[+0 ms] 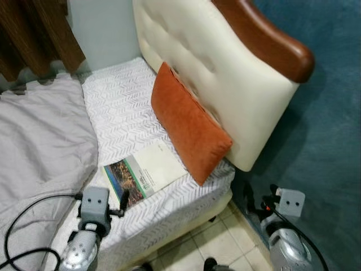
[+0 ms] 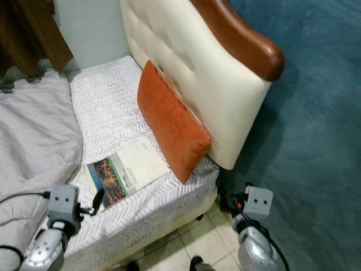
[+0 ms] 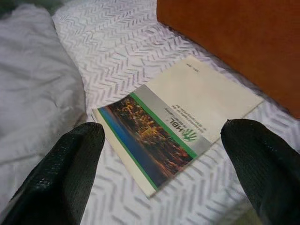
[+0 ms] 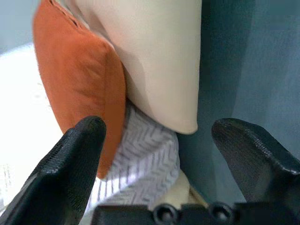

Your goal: Clean up the room

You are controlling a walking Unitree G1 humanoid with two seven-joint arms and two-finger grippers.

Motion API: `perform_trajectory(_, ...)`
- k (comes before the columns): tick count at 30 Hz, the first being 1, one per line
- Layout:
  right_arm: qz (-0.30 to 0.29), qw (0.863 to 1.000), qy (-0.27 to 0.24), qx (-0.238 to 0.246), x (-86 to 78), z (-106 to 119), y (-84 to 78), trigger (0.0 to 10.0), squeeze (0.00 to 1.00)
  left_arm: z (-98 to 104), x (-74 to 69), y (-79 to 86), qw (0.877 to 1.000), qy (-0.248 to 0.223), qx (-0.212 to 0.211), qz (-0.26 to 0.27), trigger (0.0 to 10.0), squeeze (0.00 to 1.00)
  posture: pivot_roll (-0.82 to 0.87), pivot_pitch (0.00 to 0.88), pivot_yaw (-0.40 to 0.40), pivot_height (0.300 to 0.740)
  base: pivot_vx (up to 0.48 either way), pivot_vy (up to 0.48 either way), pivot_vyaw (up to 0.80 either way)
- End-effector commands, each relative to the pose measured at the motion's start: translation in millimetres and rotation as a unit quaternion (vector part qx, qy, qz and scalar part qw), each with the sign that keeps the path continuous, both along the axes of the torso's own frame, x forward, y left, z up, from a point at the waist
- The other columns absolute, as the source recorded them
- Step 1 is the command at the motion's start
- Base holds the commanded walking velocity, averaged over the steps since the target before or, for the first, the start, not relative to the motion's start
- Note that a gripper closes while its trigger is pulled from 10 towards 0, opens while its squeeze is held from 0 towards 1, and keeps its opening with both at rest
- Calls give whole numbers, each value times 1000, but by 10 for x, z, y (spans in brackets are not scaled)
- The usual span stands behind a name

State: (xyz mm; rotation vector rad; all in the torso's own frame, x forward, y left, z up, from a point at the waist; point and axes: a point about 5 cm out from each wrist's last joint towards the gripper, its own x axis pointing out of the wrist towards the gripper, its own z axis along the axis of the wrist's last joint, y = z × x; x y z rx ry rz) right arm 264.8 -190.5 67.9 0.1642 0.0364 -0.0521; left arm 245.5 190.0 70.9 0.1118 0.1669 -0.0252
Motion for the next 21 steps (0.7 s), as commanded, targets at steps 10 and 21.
perform_trajectory(10, 10, 1000, 16, -19, -12, -107, -64, 10000, 0, -33, 279, -176, 1000, -13, 5, -12, 10000, 0, 64, 0, -40, 740, 0, 0, 0)
perform_trajectory(21, 78, 997, 19, 4, 47, -169, 88, 10000, 0, 83, 342, -209, 999, -38, 11, -5, 10000, 0, 84, 0, -43, 740, 0, 0, 419)
